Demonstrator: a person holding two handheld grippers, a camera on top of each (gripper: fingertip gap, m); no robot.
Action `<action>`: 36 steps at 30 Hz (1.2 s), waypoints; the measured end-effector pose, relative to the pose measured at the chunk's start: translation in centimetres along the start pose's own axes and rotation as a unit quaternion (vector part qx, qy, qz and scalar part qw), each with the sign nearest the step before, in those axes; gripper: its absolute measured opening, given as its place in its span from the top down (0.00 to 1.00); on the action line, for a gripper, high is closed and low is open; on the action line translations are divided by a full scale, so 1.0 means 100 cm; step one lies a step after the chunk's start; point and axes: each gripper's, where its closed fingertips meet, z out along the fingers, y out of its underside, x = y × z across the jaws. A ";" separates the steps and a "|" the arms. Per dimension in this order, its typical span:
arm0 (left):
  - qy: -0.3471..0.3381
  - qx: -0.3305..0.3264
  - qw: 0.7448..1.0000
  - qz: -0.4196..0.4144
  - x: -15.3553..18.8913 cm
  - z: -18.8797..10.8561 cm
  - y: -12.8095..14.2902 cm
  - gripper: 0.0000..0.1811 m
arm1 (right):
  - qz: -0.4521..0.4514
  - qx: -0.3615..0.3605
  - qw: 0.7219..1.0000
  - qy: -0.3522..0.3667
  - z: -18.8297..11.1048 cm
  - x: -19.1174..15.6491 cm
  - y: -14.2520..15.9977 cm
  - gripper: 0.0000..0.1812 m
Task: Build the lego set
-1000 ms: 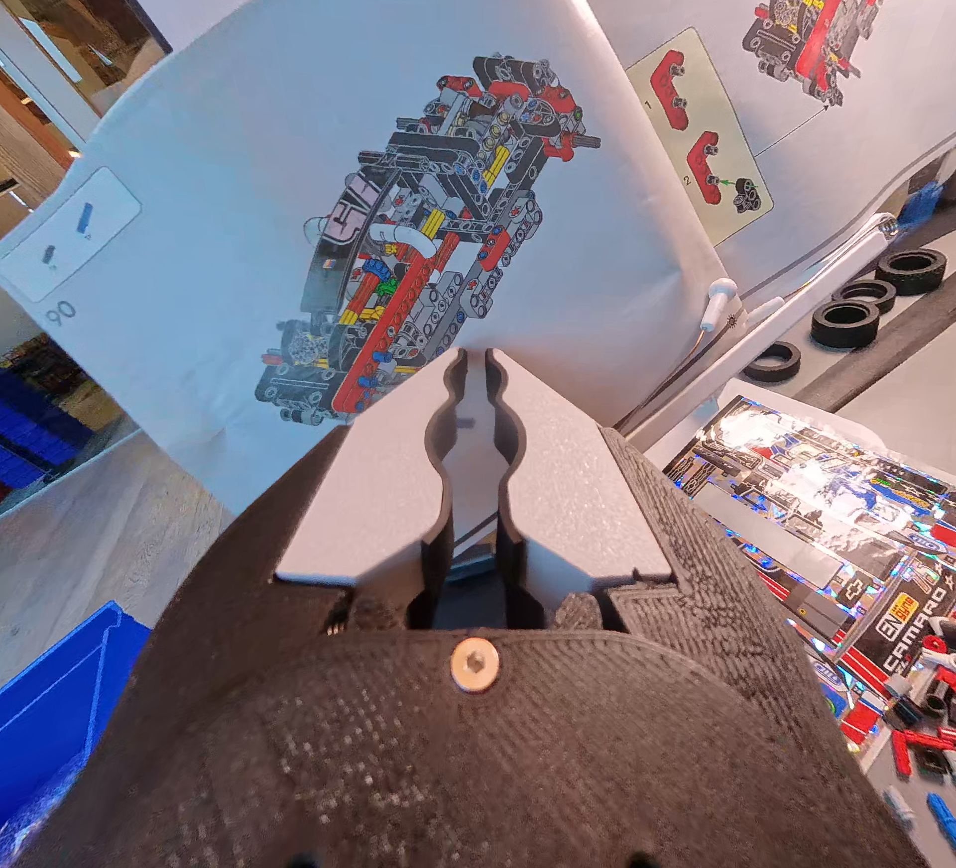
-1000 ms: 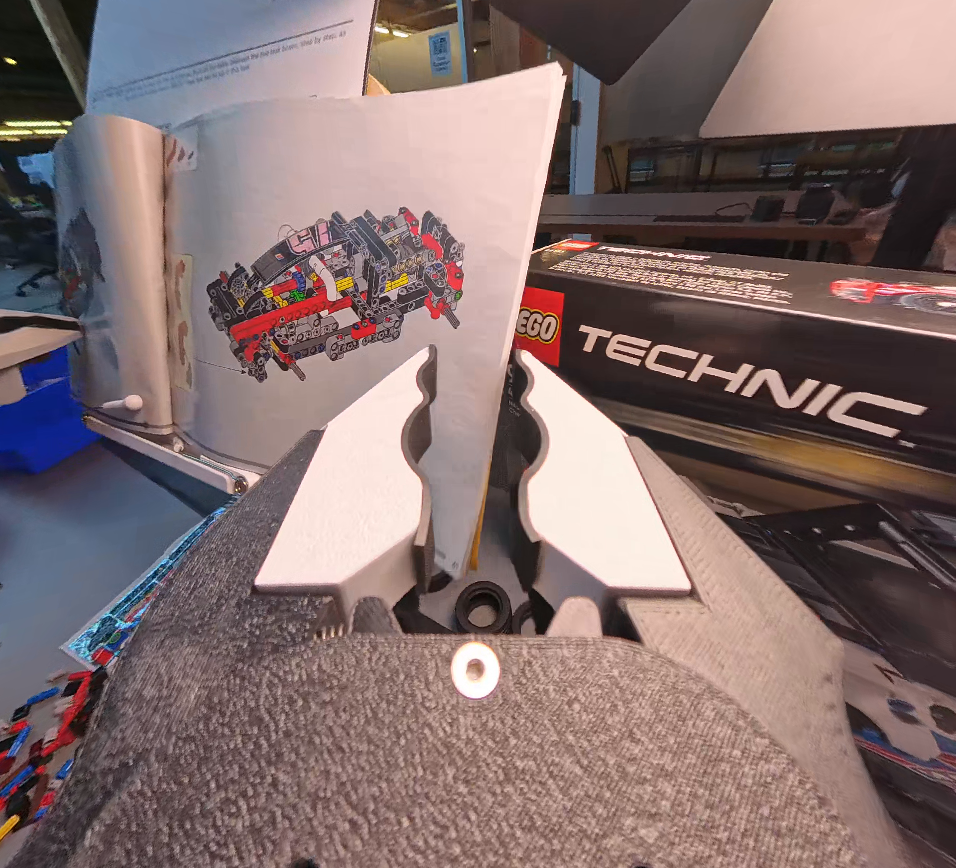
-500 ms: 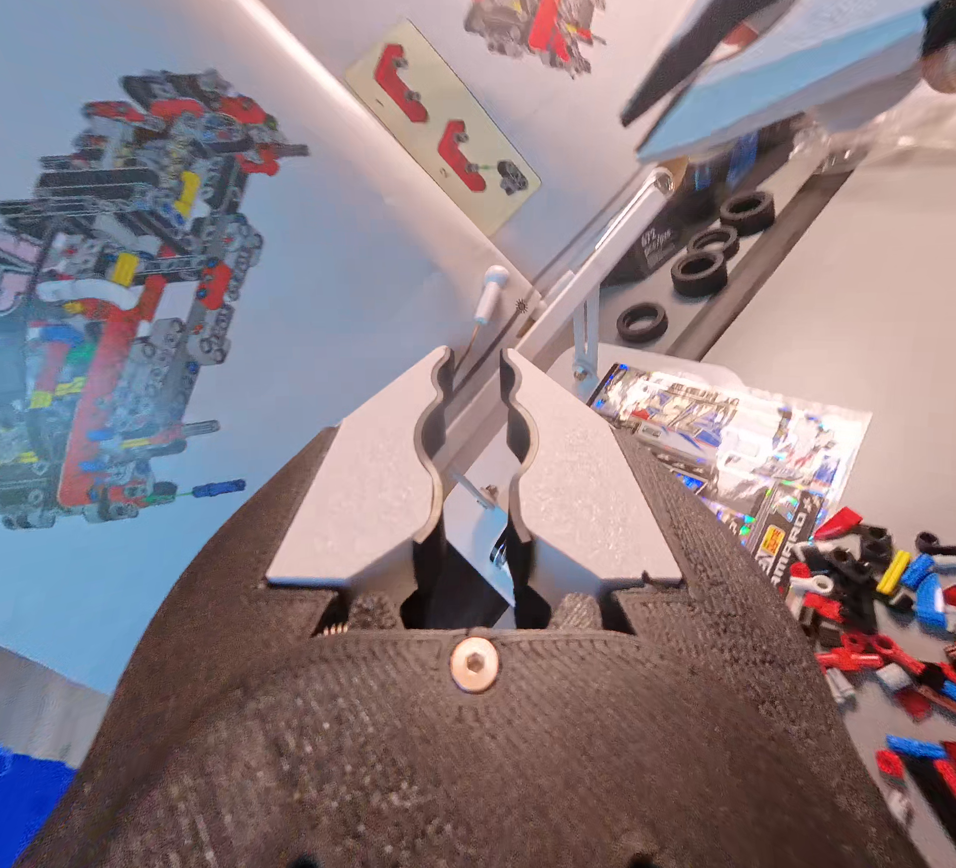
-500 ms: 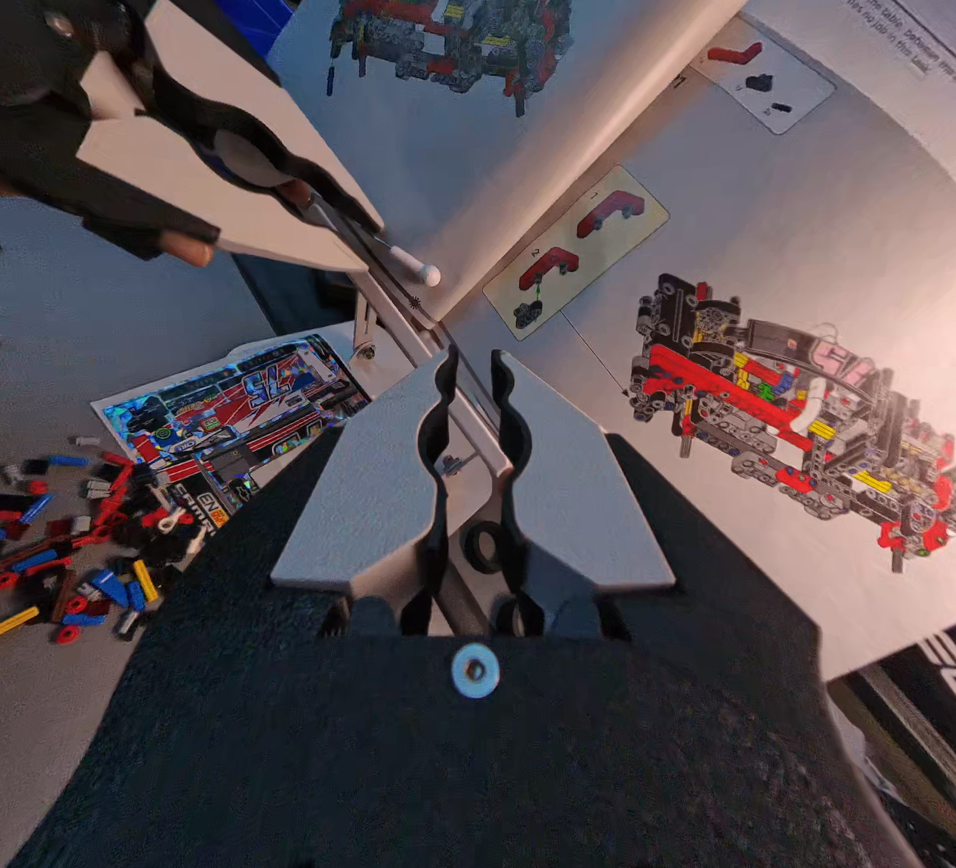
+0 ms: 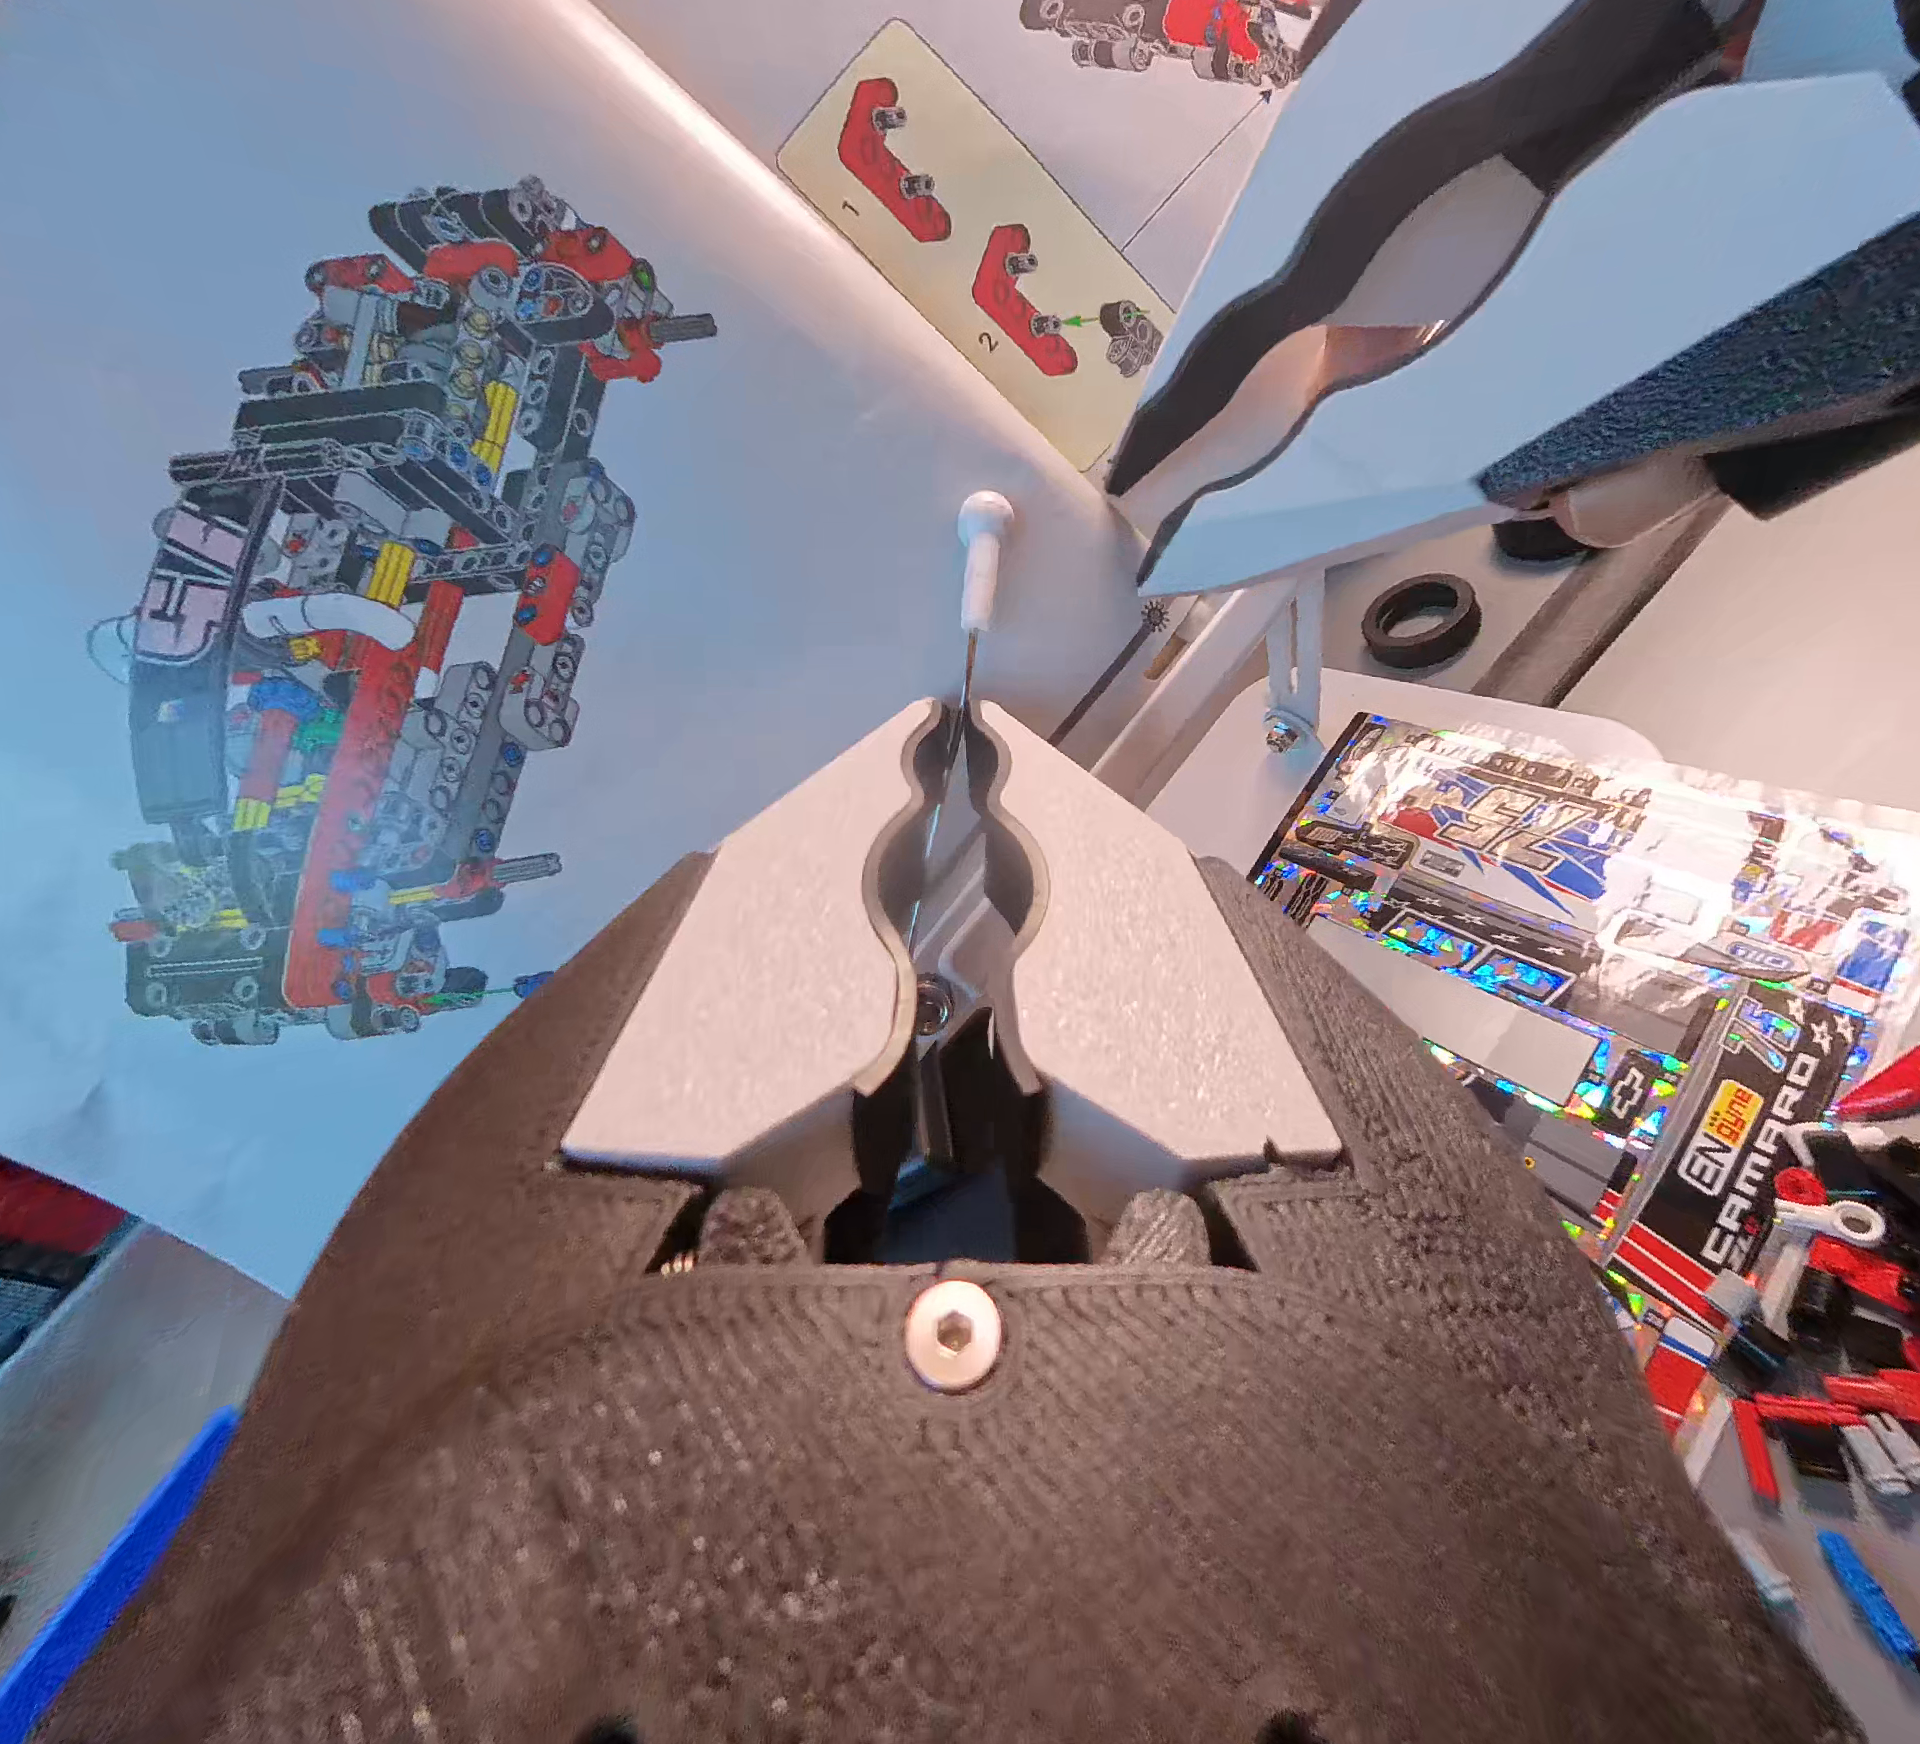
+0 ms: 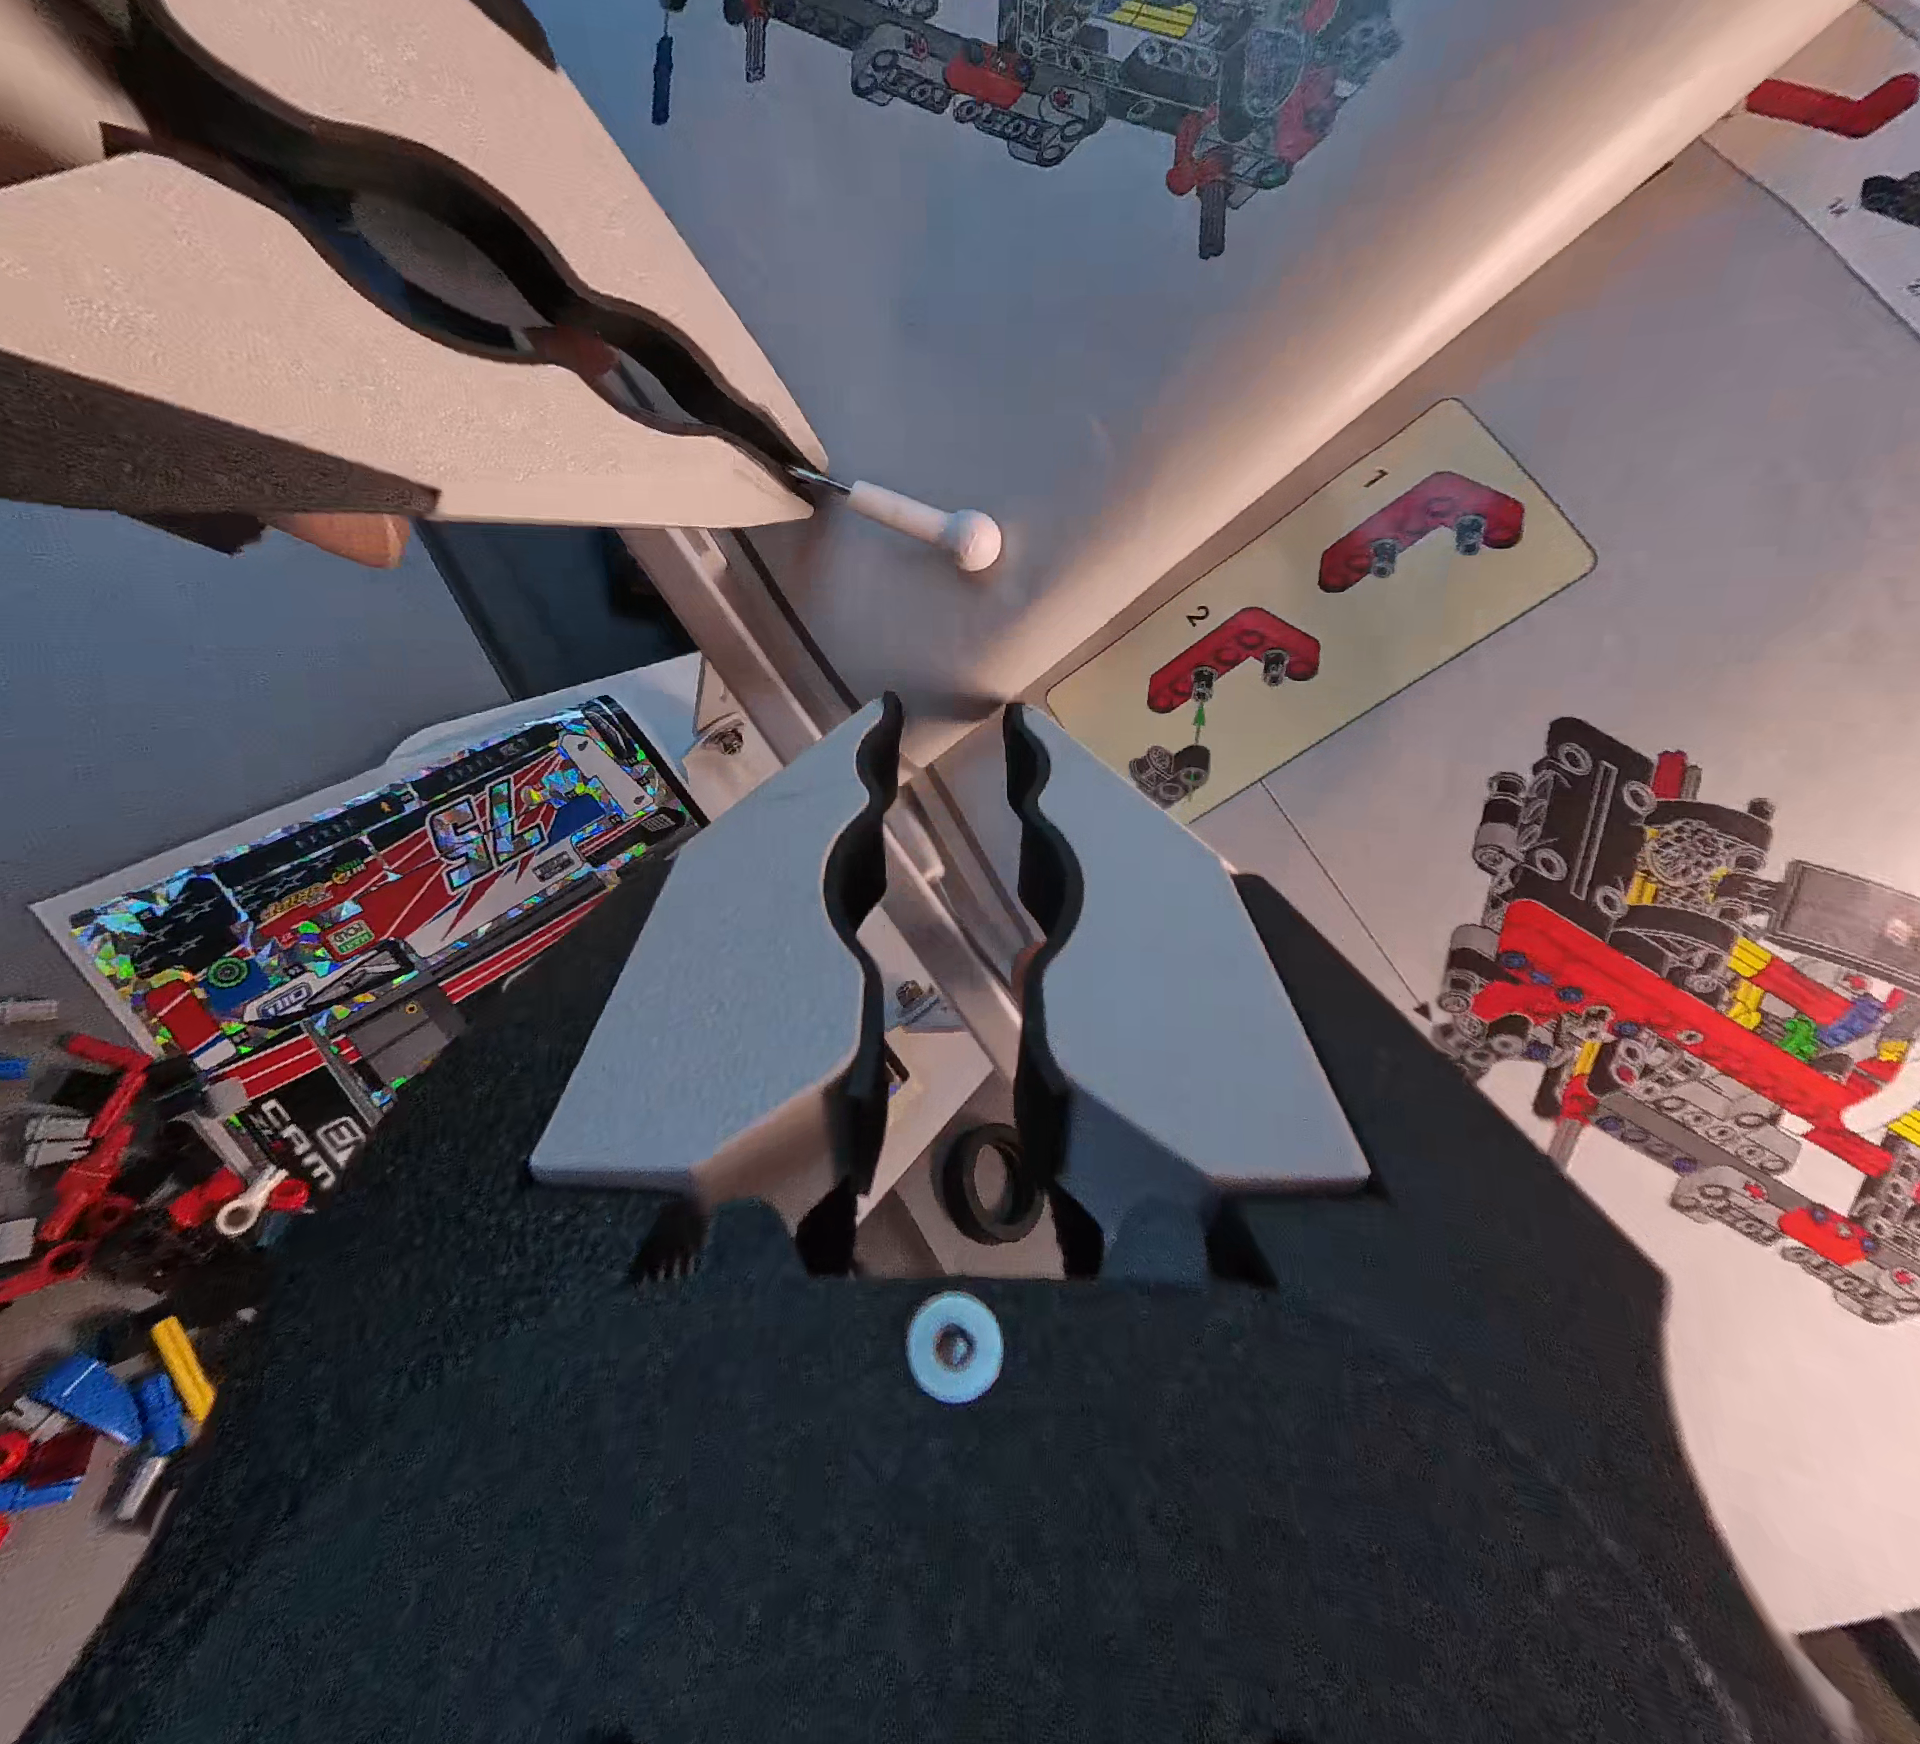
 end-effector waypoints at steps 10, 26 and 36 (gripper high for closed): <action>-0.019 0.140 0.952 -0.270 -0.030 -0.062 -0.014 0.84 | 0.211 0.138 0.967 -0.033 -0.120 -0.028 -0.006 0.80; -0.178 0.109 0.931 -0.300 -0.198 -0.067 0.000 1.00 | 0.279 0.183 0.937 0.103 -0.267 -0.075 0.094 0.88; -0.178 0.088 0.933 -0.299 -0.218 -0.040 0.005 1.00 | 0.263 0.149 0.950 0.081 -0.253 -0.088 0.111 0.88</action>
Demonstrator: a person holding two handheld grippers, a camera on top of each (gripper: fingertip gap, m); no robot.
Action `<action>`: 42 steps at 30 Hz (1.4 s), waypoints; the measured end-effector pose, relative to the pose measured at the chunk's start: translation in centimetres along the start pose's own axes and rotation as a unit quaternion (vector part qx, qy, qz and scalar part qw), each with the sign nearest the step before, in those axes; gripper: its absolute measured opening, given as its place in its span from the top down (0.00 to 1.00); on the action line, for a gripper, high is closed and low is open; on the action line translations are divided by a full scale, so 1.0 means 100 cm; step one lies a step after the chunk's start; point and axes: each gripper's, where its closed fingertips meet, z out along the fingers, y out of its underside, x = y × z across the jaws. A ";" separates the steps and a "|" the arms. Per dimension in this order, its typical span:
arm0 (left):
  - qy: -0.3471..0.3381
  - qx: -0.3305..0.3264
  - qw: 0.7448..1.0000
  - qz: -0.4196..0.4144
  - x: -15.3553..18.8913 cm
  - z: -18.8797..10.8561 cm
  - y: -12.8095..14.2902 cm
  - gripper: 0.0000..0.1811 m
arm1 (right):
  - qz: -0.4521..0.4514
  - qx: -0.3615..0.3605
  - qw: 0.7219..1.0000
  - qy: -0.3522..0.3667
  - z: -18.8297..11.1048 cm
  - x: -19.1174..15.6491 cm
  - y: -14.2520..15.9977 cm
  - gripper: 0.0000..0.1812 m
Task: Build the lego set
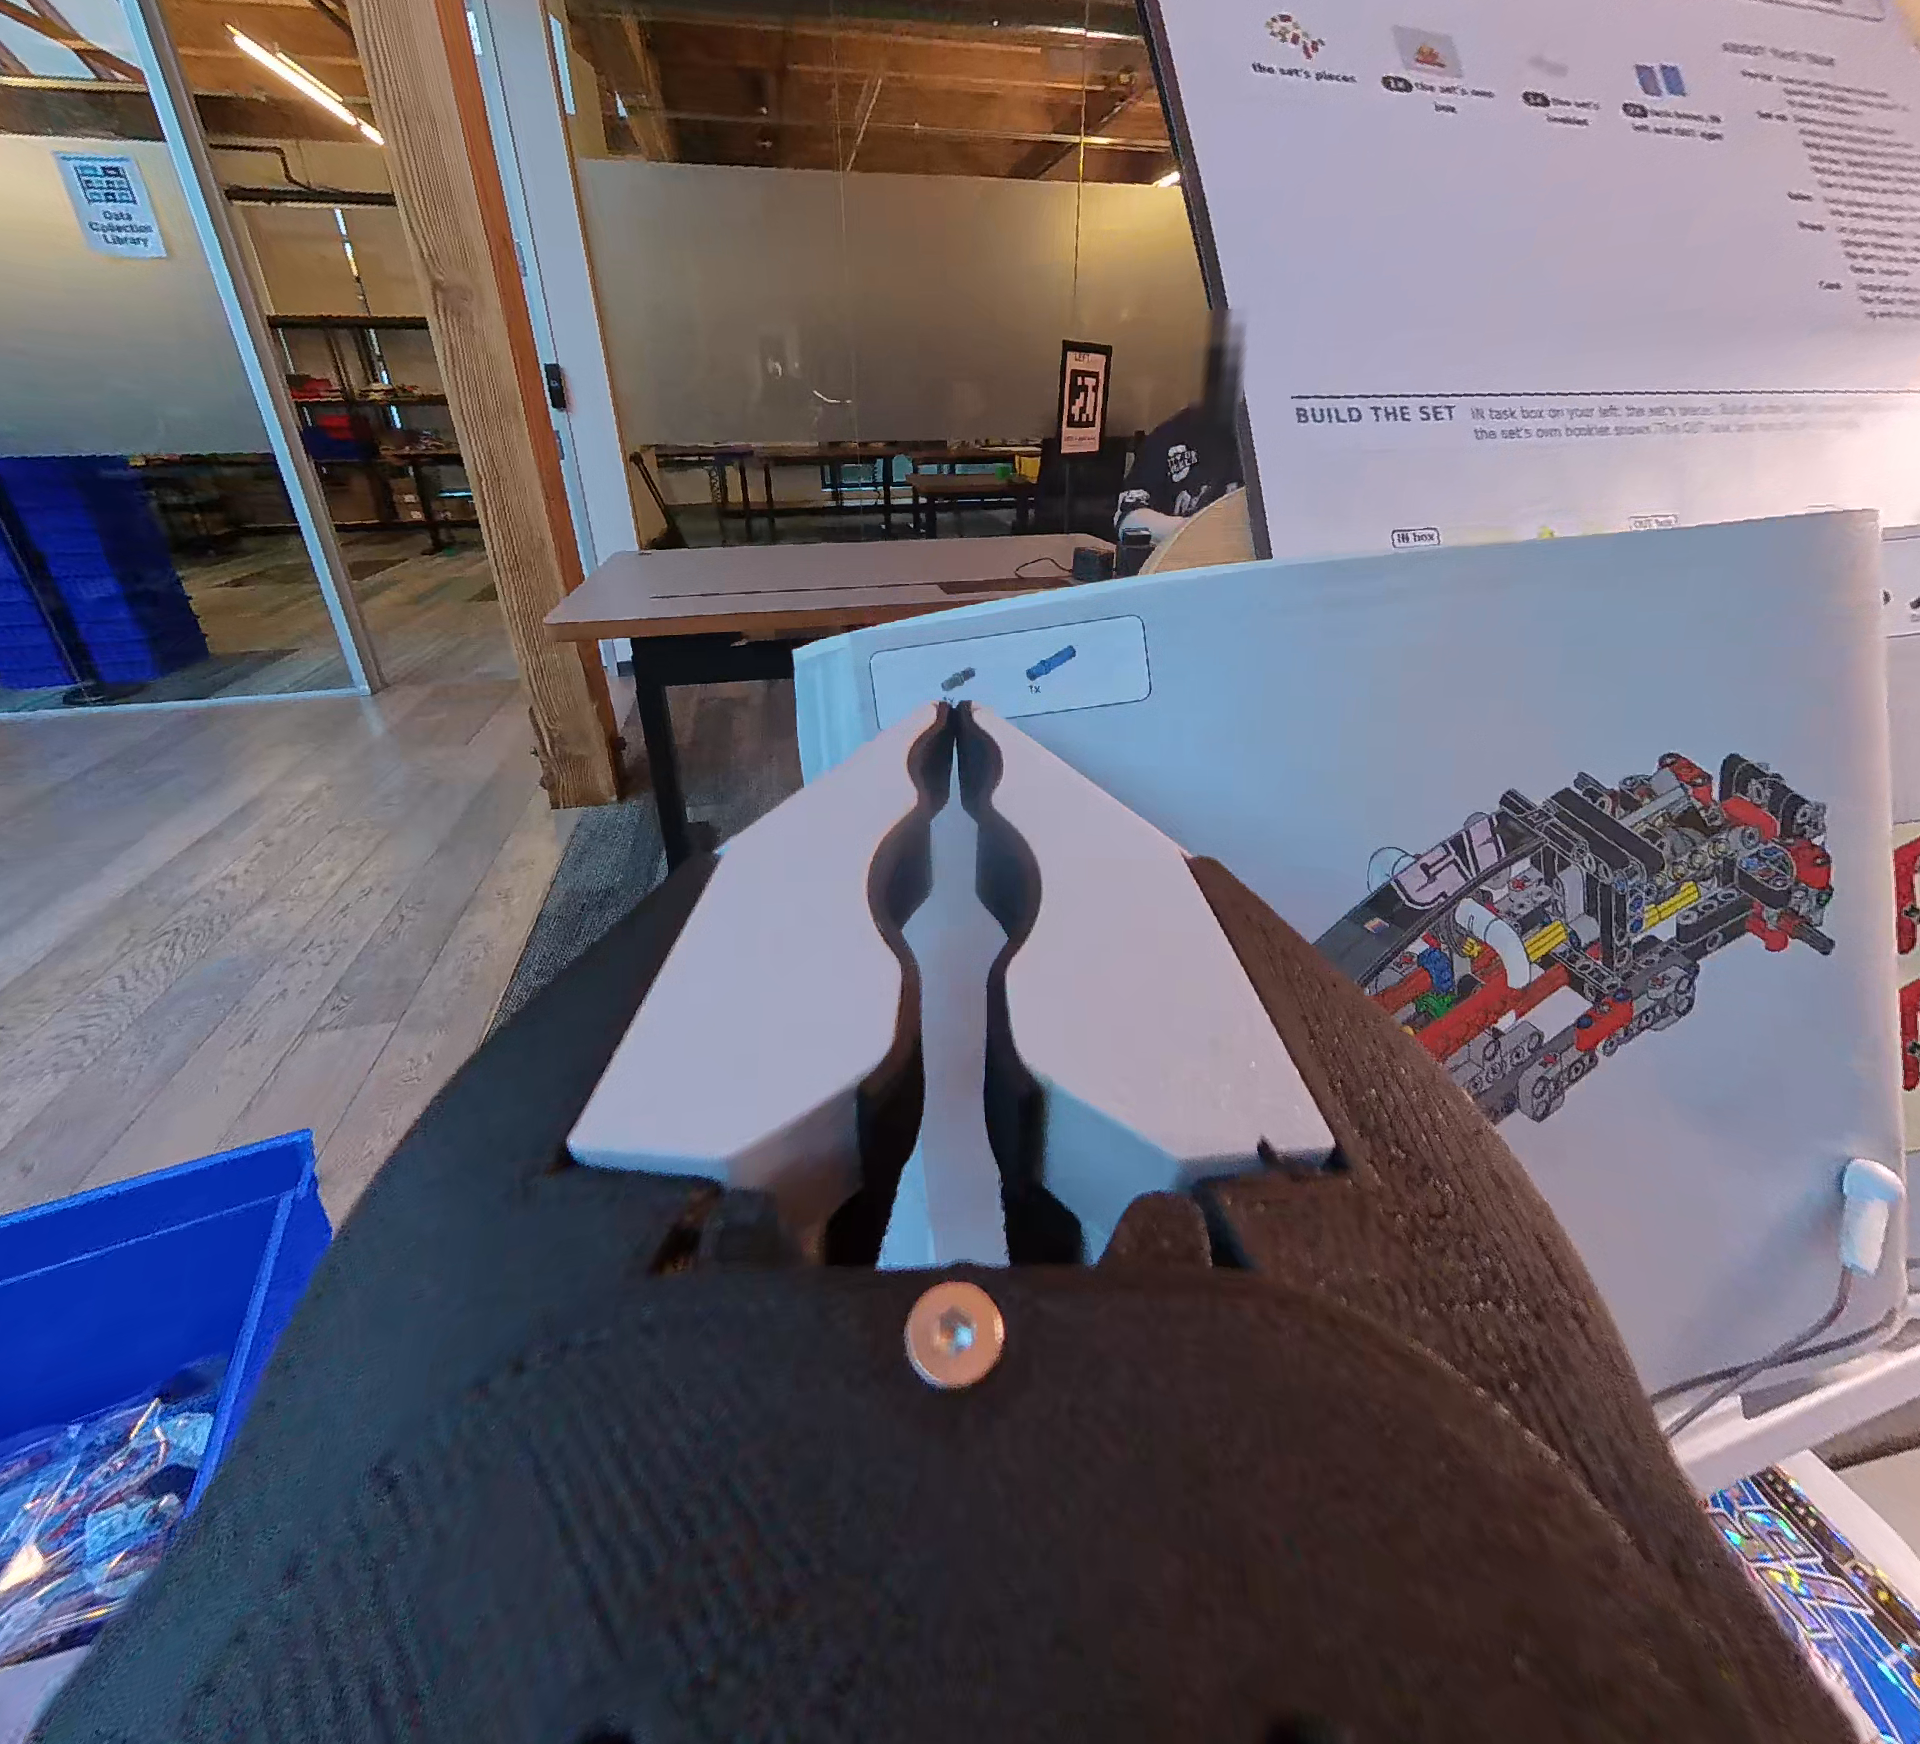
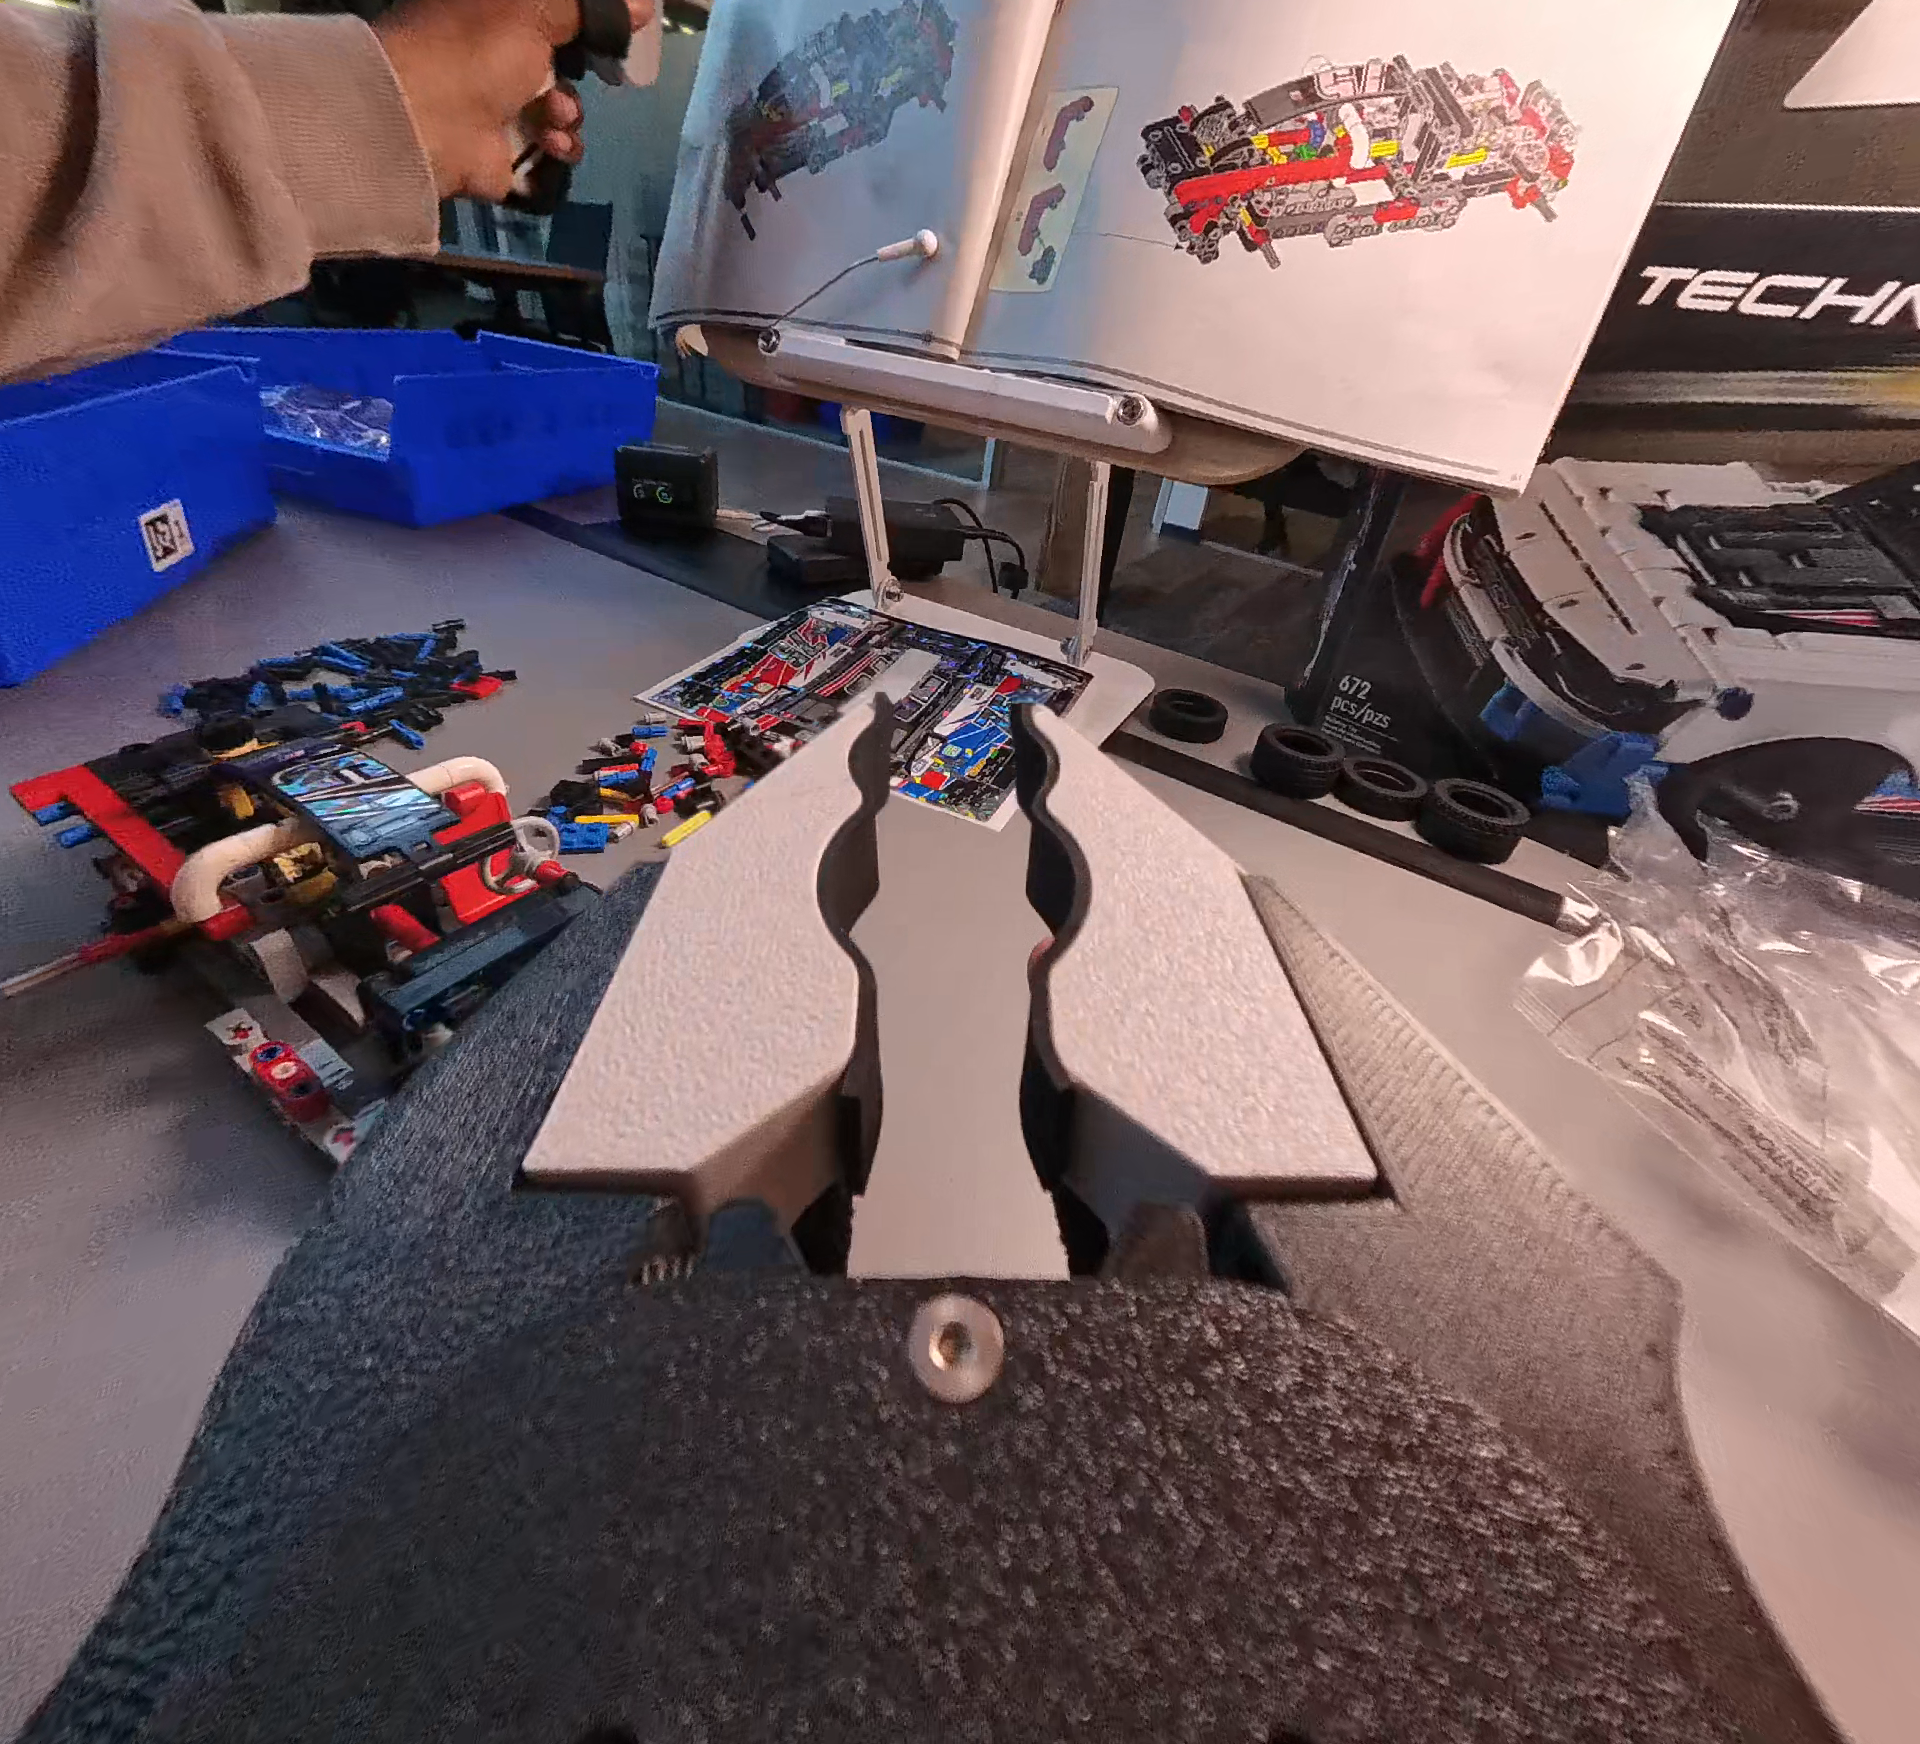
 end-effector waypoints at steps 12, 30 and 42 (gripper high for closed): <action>0.049 0.012 0.999 0.011 0.033 -0.005 -0.003 1.00 | 0.019 -0.024 1.000 0.000 0.005 0.002 0.016 0.89; 0.333 -0.366 0.835 0.241 0.098 -0.226 0.182 0.94 | 0.025 -0.024 0.999 -0.009 0.002 -0.002 0.010 0.90; 0.296 -0.572 0.724 0.247 0.034 -0.230 0.279 0.94 | 0.024 -0.046 0.999 -0.012 0.004 -0.005 0.021 0.91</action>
